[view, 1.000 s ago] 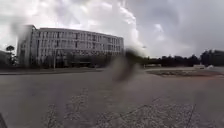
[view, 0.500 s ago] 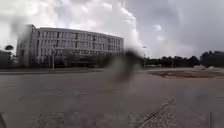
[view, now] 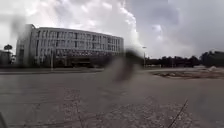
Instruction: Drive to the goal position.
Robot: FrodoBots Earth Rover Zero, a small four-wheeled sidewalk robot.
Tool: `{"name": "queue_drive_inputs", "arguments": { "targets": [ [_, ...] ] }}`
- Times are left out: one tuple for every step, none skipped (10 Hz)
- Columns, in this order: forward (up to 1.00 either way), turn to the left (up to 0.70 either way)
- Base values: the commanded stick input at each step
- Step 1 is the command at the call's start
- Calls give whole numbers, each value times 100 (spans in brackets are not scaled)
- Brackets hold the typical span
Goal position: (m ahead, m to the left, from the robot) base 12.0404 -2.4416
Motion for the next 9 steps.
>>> {"name": "queue_drive_inputs", "arguments": {
  "targets": [
    [70, 0],
    [70, 0],
    [70, 0],
    [70, 0],
    [70, 0],
    [70, 0],
    [70, 0],
    [70, 0],
    [70, 0]
  ]
}}
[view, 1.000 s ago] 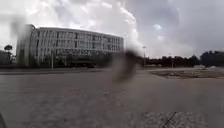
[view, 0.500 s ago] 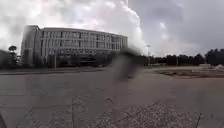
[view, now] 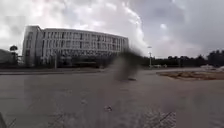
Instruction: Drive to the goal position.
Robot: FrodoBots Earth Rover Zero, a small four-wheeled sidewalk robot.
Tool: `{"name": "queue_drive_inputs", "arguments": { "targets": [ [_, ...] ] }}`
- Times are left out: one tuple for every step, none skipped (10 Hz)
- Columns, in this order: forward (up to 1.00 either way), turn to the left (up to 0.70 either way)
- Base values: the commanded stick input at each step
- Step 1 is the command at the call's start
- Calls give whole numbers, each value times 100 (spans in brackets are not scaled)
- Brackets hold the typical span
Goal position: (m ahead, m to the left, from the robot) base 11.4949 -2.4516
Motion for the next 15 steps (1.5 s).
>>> {"name": "queue_drive_inputs", "arguments": {
  "targets": [
    [70, 0],
    [70, 0],
    [70, 0],
    [70, 0],
    [70, 0],
    [70, 0],
    [70, 0],
    [70, 0],
    [70, 1],
    [70, 2],
    [70, 2],
    [70, 1],
    [70, 0],
    [70, 1],
    [70, 12]
  ]
}}
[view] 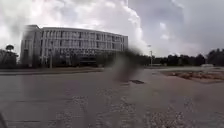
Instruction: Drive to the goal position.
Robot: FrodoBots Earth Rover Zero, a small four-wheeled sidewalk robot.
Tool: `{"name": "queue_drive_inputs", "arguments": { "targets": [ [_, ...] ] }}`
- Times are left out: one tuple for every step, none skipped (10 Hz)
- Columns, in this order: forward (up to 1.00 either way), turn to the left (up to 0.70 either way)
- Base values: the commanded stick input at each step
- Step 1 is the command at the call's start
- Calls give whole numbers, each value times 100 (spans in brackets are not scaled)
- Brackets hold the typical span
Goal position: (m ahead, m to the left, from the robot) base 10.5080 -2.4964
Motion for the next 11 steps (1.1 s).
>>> {"name": "queue_drive_inputs", "arguments": {
  "targets": [
    [70, 28],
    [70, 35],
    [70, 29],
    [70, 0],
    [70, 0],
    [70, 0],
    [70, 0],
    [70, 0],
    [70, 0],
    [70, 0],
    [70, 0]
  ]
}}
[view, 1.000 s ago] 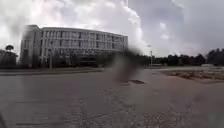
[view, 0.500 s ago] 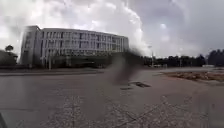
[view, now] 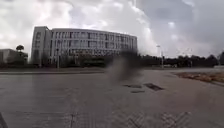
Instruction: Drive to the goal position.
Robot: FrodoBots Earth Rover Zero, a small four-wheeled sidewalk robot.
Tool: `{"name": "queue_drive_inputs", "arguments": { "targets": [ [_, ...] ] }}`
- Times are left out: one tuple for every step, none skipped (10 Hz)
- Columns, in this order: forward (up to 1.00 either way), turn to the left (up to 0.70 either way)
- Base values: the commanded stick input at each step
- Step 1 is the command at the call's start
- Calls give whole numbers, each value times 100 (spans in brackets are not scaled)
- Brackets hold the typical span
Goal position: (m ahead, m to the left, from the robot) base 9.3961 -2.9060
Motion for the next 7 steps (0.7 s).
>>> {"name": "queue_drive_inputs", "arguments": {
  "targets": [
    [70, 0],
    [70, 0],
    [70, 0],
    [70, 0],
    [70, 0],
    [70, 0],
    [70, 0]
  ]
}}
